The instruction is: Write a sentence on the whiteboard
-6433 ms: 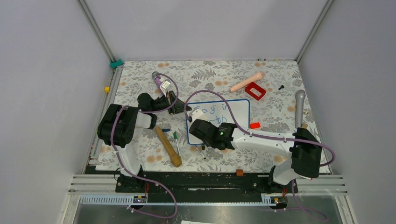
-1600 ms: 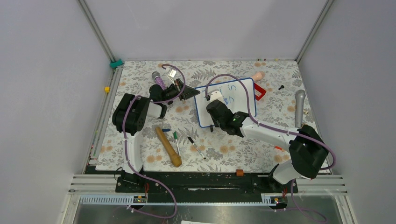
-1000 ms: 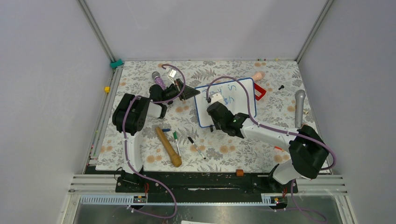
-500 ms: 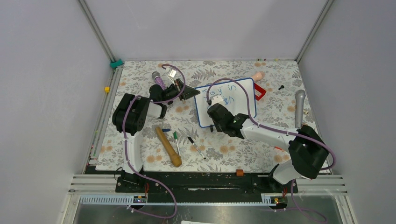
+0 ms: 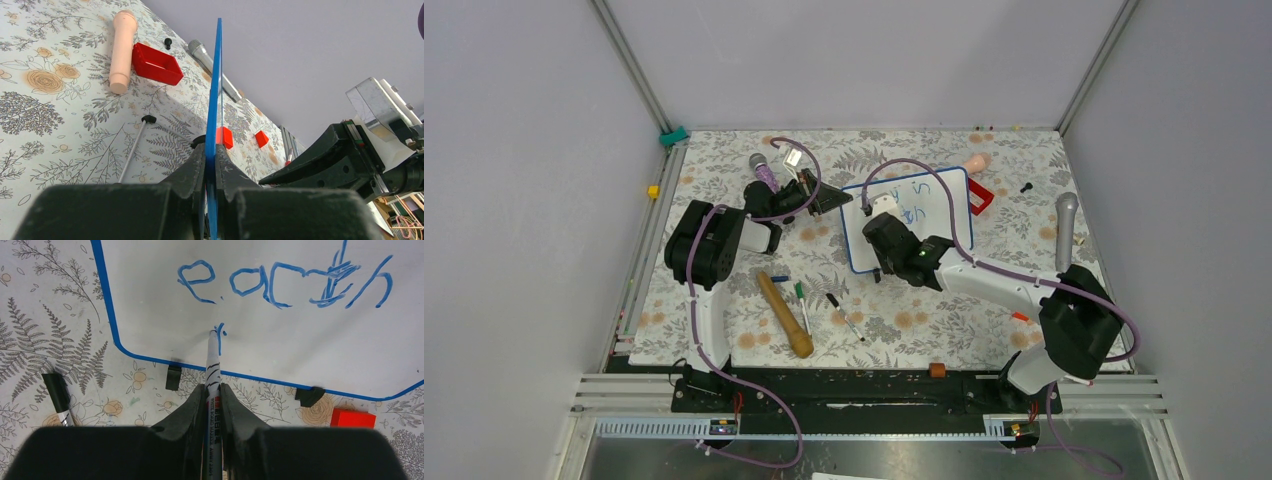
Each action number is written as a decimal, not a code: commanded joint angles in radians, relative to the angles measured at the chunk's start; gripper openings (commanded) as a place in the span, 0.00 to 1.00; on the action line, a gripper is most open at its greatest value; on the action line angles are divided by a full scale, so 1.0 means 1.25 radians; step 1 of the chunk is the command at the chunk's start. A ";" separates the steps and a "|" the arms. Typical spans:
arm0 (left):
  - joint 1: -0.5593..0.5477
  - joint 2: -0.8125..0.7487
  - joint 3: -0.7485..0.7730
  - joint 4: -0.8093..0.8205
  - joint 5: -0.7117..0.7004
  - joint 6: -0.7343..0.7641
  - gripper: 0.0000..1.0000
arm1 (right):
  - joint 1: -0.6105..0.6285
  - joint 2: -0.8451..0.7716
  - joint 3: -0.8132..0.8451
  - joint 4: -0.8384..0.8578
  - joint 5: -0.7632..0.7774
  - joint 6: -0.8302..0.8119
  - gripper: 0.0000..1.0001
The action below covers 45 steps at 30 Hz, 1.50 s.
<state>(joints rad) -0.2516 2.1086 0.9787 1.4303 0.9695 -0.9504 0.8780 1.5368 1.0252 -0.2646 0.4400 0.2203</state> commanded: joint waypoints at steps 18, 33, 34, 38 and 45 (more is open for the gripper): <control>-0.011 -0.012 -0.012 0.035 0.028 0.072 0.00 | -0.037 -0.007 0.025 -0.029 0.070 0.001 0.00; -0.011 -0.011 -0.011 0.035 0.029 0.072 0.00 | -0.045 -0.008 -0.019 -0.044 0.012 0.020 0.00; -0.010 -0.012 -0.011 0.035 0.028 0.072 0.00 | -0.044 -0.007 -0.021 -0.045 0.009 0.022 0.00; -0.010 -0.012 -0.011 0.035 0.029 0.072 0.00 | -0.045 -0.005 -0.026 -0.046 0.006 0.024 0.00; -0.011 -0.011 -0.011 0.035 0.029 0.072 0.00 | -0.045 -0.001 -0.010 -0.048 0.020 0.018 0.00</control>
<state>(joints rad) -0.2516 2.1086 0.9787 1.4311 0.9676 -0.9508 0.8436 1.5307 1.0092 -0.3222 0.4503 0.2359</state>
